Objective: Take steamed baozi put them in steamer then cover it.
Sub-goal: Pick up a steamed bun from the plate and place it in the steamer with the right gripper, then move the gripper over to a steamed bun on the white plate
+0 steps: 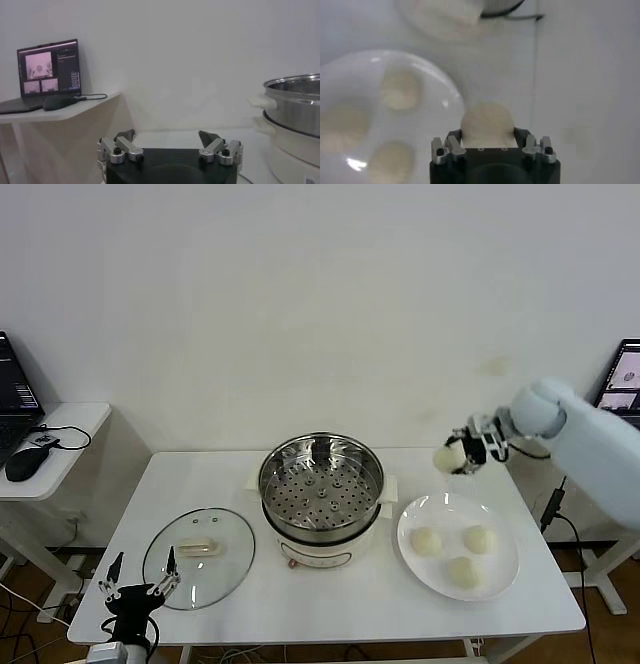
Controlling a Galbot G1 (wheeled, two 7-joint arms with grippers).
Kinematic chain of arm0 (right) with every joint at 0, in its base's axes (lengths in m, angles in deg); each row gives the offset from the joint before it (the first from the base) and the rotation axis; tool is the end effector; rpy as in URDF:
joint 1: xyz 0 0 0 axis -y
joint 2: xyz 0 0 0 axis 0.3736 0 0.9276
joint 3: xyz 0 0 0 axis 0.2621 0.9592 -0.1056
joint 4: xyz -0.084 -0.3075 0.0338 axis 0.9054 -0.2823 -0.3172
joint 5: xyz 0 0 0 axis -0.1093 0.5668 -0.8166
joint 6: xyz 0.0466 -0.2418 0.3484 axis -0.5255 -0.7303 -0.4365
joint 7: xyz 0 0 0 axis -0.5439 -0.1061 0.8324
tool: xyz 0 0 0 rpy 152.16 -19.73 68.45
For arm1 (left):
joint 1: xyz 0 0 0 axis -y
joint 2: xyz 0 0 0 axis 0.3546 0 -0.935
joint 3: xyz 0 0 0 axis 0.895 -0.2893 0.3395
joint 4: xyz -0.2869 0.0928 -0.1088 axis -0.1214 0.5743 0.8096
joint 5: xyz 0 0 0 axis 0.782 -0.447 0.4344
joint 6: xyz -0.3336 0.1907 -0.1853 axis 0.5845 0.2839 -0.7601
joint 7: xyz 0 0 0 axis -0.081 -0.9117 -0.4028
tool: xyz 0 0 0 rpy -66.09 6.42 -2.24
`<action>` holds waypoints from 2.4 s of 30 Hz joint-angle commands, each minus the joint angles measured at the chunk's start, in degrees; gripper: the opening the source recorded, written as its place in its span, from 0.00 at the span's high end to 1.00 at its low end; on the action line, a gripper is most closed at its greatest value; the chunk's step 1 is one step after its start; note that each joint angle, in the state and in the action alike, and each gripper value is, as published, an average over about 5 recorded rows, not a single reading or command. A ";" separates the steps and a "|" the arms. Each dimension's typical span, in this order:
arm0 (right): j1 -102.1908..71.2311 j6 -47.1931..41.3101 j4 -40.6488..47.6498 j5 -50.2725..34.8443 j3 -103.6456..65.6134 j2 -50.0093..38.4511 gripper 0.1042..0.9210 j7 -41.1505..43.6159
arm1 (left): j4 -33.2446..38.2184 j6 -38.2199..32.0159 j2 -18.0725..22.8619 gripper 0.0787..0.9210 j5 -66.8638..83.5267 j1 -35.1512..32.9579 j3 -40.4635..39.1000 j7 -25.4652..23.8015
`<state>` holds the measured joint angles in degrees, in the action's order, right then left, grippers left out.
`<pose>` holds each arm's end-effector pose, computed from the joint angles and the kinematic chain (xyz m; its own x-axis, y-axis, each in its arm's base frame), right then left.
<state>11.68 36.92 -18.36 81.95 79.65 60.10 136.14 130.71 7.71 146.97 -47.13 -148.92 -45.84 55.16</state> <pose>0.6069 -0.0579 -0.0183 -0.4501 -0.2942 0.8431 -0.8363 -0.1922 -0.5136 0.2310 0.0788 -0.3090 -0.9718 -0.2172 0.0921 -0.2042 0.9699 0.1324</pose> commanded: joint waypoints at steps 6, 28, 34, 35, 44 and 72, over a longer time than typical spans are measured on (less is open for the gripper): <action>14.82 2.34 0.88 -8.52 15.45 17.62 0.33 -3.63 | 0.83 0.02 -0.17 0.12 0.41 -0.15 0.84 -0.38; 6.91 25.50 10.19 11.00 23.27 29.16 0.31 -8.89 | 0.54 0.06 0.56 0.12 0.16 -0.19 1.60 -0.30; 4.30 29.23 14.87 15.57 22.07 29.97 0.31 -10.89 | 0.24 0.04 0.51 0.12 0.17 -0.16 1.69 -0.26; 3.89 29.77 15.72 16.13 21.76 30.17 0.31 -11.23 | 0.21 0.04 0.52 0.12 0.17 -0.15 1.69 -0.26; 1.84 32.55 19.59 18.62 19.94 31.26 0.30 -12.78 | 0.05 0.03 0.64 0.12 0.14 -0.07 1.63 -0.22; 18.43 -11.61 -12.57 -12.13 20.98 3.73 0.12 -2.64 | 0.98 0.92 0.09 0.12 -0.05 0.65 0.99 -0.26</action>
<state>23.84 45.54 -17.30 81.52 100.17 76.51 129.66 131.80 8.50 147.40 -47.19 -148.57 -44.50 54.96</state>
